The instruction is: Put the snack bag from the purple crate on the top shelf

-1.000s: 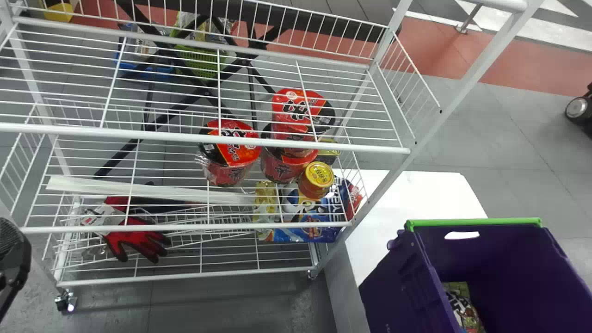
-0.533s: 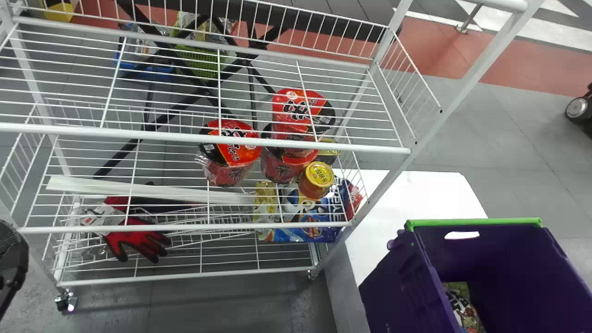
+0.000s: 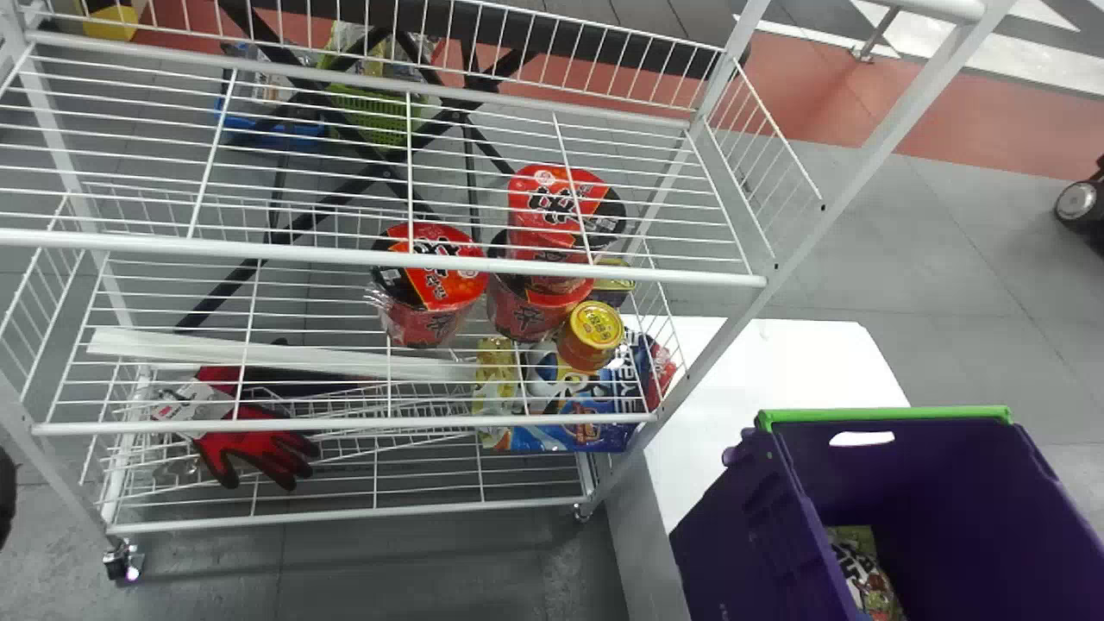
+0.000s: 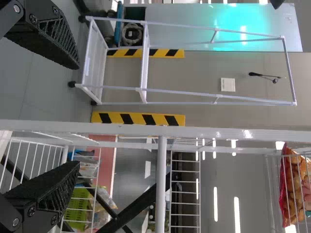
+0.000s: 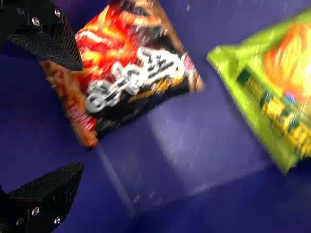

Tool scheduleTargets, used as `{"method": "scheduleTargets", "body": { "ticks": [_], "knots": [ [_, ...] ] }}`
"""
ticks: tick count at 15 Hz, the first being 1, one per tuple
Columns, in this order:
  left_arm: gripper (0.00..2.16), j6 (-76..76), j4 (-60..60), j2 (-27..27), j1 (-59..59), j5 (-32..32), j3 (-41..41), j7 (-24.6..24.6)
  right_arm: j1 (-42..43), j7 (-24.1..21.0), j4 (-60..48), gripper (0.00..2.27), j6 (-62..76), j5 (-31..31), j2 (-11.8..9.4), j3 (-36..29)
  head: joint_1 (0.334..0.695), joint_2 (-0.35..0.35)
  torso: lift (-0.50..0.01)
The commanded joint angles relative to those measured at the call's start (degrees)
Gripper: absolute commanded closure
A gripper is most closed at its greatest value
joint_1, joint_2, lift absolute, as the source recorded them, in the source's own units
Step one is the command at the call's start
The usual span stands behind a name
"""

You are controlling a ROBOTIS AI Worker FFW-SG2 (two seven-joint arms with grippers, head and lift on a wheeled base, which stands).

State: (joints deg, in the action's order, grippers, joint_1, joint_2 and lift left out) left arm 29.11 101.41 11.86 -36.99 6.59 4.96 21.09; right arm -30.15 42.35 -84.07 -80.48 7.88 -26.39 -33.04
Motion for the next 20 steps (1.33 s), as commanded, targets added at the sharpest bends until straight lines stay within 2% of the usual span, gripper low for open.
{"method": "scheduleTargets", "body": {
  "ticks": [1, 9, 13, 14, 15, 16, 17, 20],
  "knots": [
    [0.12, 0.46, 0.2, 0.0, -0.01, 0.09, -0.04, 0.0, 0.18, 1.42, 1.98, 0.13, 7.39, 0.82, 1.07, 1.66, 0.695, -0.35, -0.451],
    [0.12, 0.46, -0.77, -0.08, 1.22, 0.7, 0.05, -0.26, 1.76, 7.22, 11.39, 0.15, 28.66, 3.63, 3.27, 5.35, 0.695, -0.35, -0.451],
    [0.12, 0.46, -1.12, -0.08, 1.57, 0.88, -0.04, -0.44, 3.17, 7.57, 15.61, 0.16, 36.05, 4.6, 3.97, 7.64, 0.695, -0.35, -0.451],
    [0.12, 0.46, -1.12, -0.08, 1.66, 0.96, -0.12, -0.44, 3.17, 7.84, 15.69, 0.38, 36.05, 5.39, 3.97, 7.99, 0.695, -0.35, -0.451],
    [0.12, 0.46, -1.12, -0.08, 1.66, 0.96, -0.21, -0.44, 3.17, 7.92, 15.69, 0.72, 35.87, 5.48, 4.06, 8.08, 0.695, -0.35, -0.451],
    [0.12, 0.46, -1.12, -0.08, 1.66, 0.96, -0.48, -0.53, 3.26, 7.84, 15.52, 1.54, 35.87, 4.86, 4.06, 7.2, 0.695, -0.35, -0.451],
    [0.12, 0.46, -1.12, -0.08, 1.66, 0.96, -0.48, -0.61, 3.26, 7.75, 14.99, 2.07, 34.99, 3.81, 4.24, 5.97, 0.695, -0.35, -0.451],
    [0.12, 0.28, -1.21, -0.08, 1.66, 1.05, -0.56, -0.44, 2.55, 9.94, 13.67, 2.14, 35.69, 3.46, 4.33, 4.03, 0.695, -0.35, -0.451]
  ]
}}
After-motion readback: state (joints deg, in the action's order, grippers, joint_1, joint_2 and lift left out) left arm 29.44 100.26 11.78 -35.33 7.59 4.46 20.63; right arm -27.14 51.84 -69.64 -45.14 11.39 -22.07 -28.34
